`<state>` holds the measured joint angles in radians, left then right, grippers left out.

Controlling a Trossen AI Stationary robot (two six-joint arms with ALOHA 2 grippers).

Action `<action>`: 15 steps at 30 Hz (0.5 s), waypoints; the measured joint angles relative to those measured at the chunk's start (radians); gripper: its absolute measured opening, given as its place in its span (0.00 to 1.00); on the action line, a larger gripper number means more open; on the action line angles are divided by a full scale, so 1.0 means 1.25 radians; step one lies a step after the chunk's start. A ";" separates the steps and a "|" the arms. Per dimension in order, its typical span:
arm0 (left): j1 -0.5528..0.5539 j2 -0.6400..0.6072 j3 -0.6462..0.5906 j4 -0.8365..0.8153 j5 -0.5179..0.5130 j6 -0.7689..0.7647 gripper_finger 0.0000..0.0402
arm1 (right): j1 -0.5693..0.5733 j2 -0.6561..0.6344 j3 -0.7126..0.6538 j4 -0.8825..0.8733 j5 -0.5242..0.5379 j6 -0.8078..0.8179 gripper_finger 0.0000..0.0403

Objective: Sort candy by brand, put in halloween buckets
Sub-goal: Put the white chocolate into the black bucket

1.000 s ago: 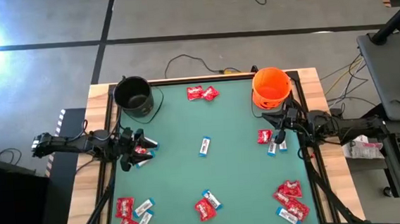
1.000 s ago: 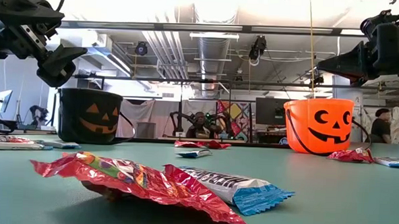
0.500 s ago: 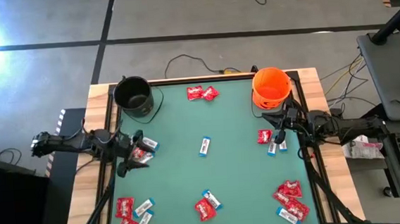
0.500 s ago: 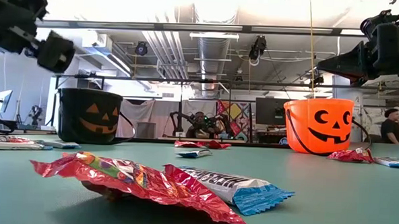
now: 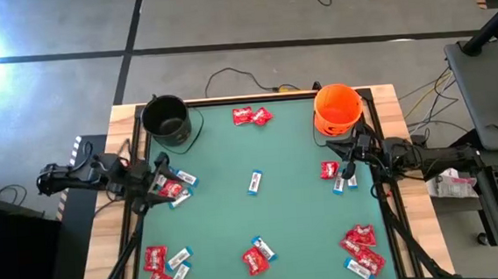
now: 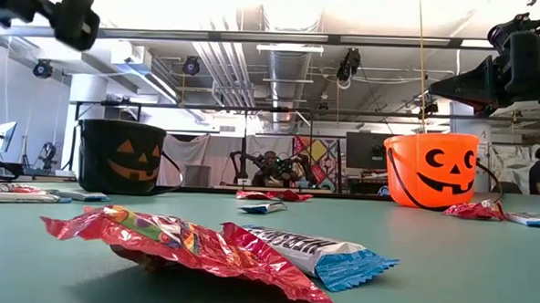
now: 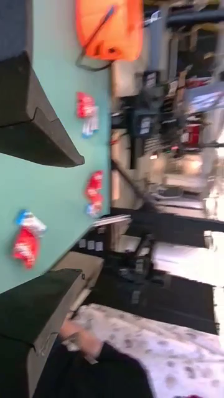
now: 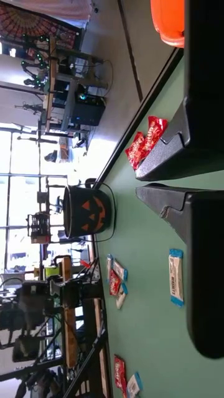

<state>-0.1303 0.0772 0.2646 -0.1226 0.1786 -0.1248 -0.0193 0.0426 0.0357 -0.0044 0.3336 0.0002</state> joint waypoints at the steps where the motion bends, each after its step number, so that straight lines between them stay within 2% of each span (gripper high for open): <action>1: 0.000 0.000 0.003 0.020 -0.010 0.000 0.66 | 0.000 0.000 0.000 0.000 0.000 0.000 0.04; 4: 0.000 0.001 -0.001 0.117 -0.016 -0.013 0.66 | 0.000 0.000 0.000 0.001 0.000 0.000 0.04; 8: 0.000 0.017 -0.043 0.331 0.010 0.041 0.66 | 0.000 0.000 0.000 0.002 0.000 0.000 0.04; 12: 0.000 0.067 -0.118 0.531 0.092 0.071 0.66 | 0.000 0.000 0.000 0.002 0.000 0.000 0.04; 15: 0.000 0.133 -0.196 0.651 0.080 0.070 0.66 | 0.000 0.000 0.000 0.002 0.000 0.000 0.04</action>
<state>-0.1307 0.2433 0.0193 0.6914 0.2781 -0.0374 -0.0195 0.0426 0.0357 -0.0017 0.3336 0.0001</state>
